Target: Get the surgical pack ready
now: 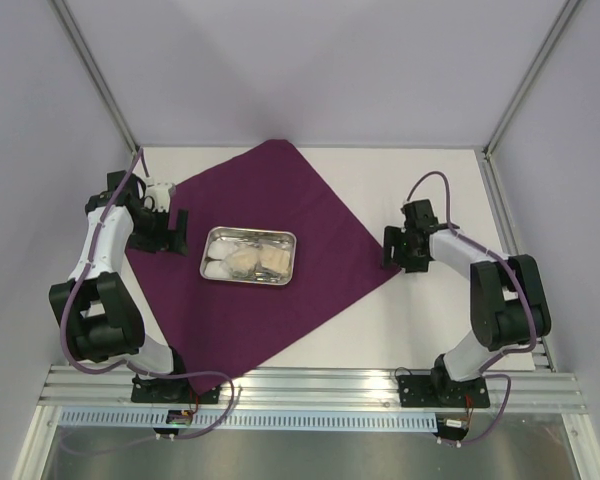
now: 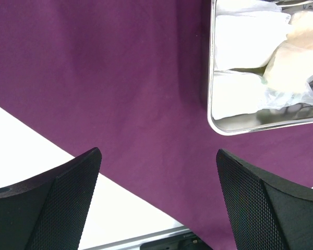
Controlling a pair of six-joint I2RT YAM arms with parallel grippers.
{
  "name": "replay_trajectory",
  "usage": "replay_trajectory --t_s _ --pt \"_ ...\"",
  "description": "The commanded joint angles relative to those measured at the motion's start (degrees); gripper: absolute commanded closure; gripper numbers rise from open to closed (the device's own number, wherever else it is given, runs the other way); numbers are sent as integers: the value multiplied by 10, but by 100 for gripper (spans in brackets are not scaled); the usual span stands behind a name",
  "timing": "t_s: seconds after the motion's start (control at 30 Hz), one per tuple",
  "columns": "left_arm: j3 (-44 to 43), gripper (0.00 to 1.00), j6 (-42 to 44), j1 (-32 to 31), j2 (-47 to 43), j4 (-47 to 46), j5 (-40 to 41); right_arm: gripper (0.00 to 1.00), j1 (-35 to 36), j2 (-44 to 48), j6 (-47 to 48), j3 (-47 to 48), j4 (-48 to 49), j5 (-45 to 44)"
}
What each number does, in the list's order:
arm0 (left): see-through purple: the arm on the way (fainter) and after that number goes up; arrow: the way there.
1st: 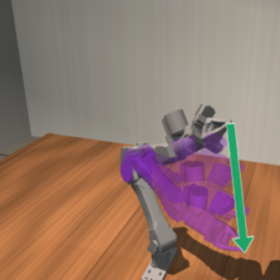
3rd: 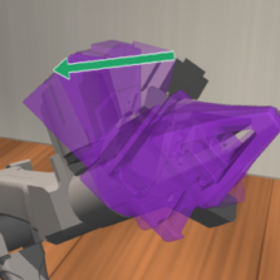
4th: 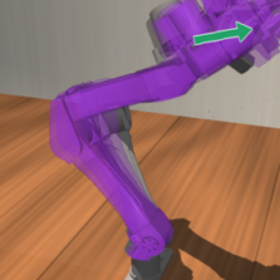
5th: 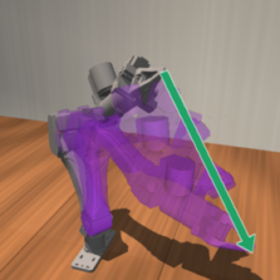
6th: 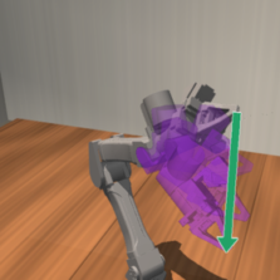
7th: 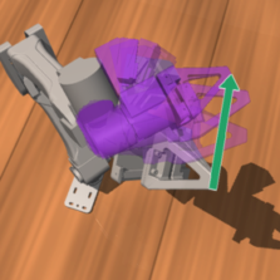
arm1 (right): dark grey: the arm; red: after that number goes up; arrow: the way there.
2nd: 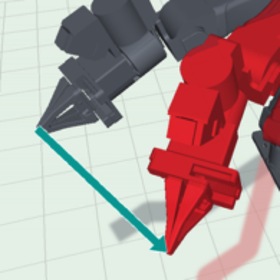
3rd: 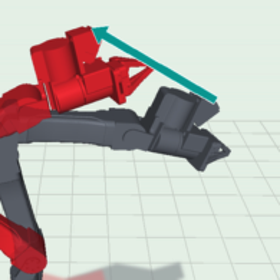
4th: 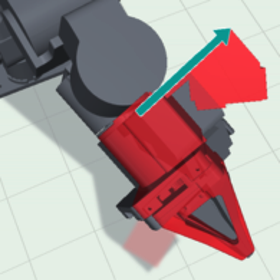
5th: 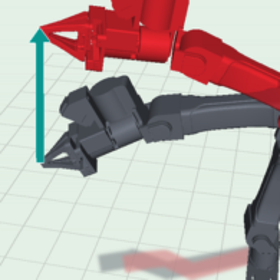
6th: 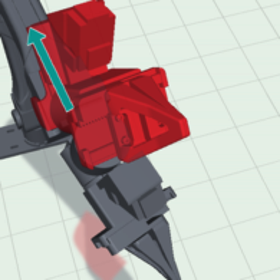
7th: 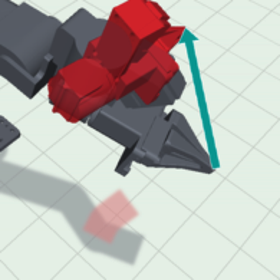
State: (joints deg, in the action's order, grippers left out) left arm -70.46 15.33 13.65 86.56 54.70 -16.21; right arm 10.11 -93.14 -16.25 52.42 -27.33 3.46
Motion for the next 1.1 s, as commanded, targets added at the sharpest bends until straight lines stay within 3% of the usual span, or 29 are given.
replay_trajectory --t_s 0.0,0.07,0.2,0.3,0.43,0.63,0.93,0.97,1.0,1.03,1.07 --pt "-1 0 -3 6 -18 0 -22 29 1 24 -12 -24 -18 1" --pt "1 0 -4 4 -17 -3 -30 32 1 13 -20 -19 -7 29" --pt "7 0 -3 4 -18 -6 -32 56 1 -23 -37 -11 24 58" --pt "8 0 0 4 -24 -6 -32 66 -4 -20 -54 -19 49 42" --pt "6 0 6 5 -26 -4 -27 100 -25 -9 -77 -26 86 57" --pt "3 0 8 5 -32 4 -26 99 -114 42 -103 -41 130 59" --pt "-3 0 18 5 -48 15 -29 99 -280 46 -77 0 103 97" --pt "-4 0 19 4 -46 15 -28 95 -286 41 -77 6 95 95" --pt "-6 0 18 5 -45 17 -25 60 -288 38 -71 13 85 92" --pt "-6 0 19 4 -43 18 -24 42 -290 36 -66 23 57 72" --pt "-8 0 18 5 -41 19 -23 33 -290 43 -61 34 46 53"
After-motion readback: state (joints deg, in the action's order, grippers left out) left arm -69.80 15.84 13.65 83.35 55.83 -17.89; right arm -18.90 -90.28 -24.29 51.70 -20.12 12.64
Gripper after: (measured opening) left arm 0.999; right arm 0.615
